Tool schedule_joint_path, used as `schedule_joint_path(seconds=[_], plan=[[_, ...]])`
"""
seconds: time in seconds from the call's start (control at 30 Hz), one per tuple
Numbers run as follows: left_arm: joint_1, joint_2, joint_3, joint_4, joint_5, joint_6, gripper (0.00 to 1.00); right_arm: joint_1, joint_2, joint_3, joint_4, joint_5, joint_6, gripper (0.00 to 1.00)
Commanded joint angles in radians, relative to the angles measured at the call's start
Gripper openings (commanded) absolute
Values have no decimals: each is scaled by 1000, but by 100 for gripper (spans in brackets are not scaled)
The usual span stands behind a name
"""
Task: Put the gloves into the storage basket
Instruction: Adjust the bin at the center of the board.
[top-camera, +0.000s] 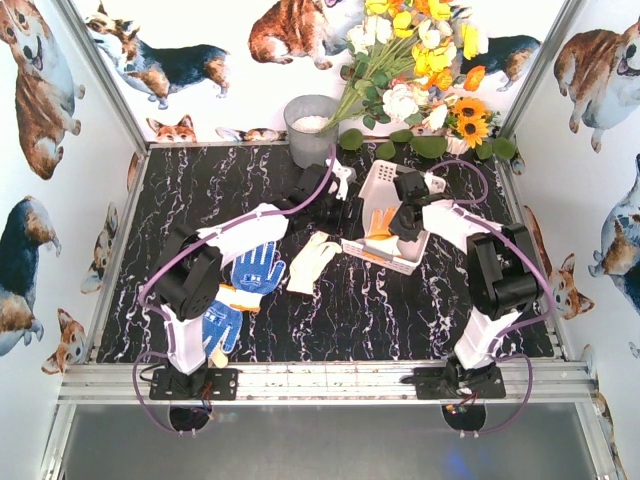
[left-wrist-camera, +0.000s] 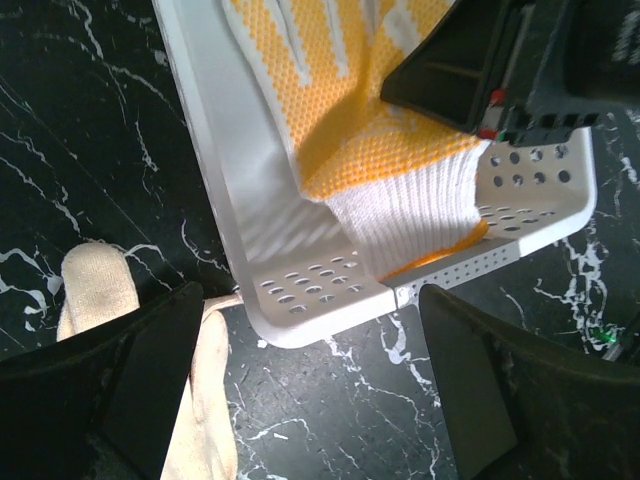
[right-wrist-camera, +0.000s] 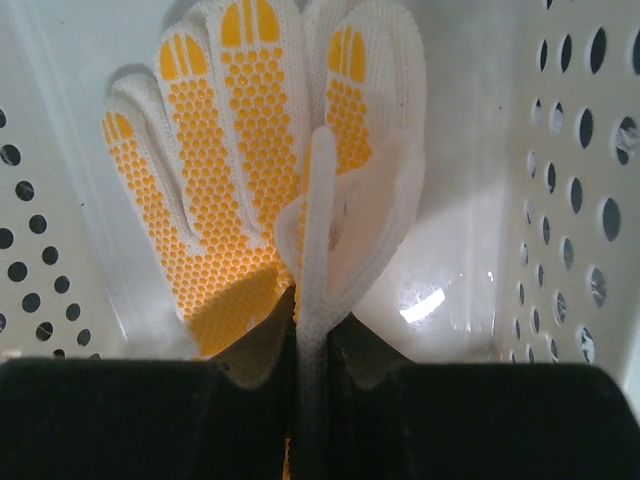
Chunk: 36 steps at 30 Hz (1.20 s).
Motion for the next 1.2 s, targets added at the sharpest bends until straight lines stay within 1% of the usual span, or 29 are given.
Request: schedule_joint_path(seconds=[0.0,0.27,0.43,0.67,0.77,0.9,1.0,1.17], plan=[[6,39,27,10,-11,-8,83,-14,25,62,101,-10,1,0],[13,50,15,3,-29,3,83,-39,50,106,151,-74,15,0],[15,62,17,7,-26,4,80,-43,67,123,210,-124,13,0],[15,48,5,-1,-39,1,79,-53,98,179,197,-177,16,0],[15,12,-7,7,-77,7,81,-53,67,185,172,-178,32,0],[5,-43,-10,25,-176,39,82,-53,20,214,95,-171,64,0],[-23,-86,-14,61,-263,79,83,-53,-21,239,43,-166,100,0],[-85,-149,-46,157,-357,126,87,-53,-120,252,-22,-149,181,0]])
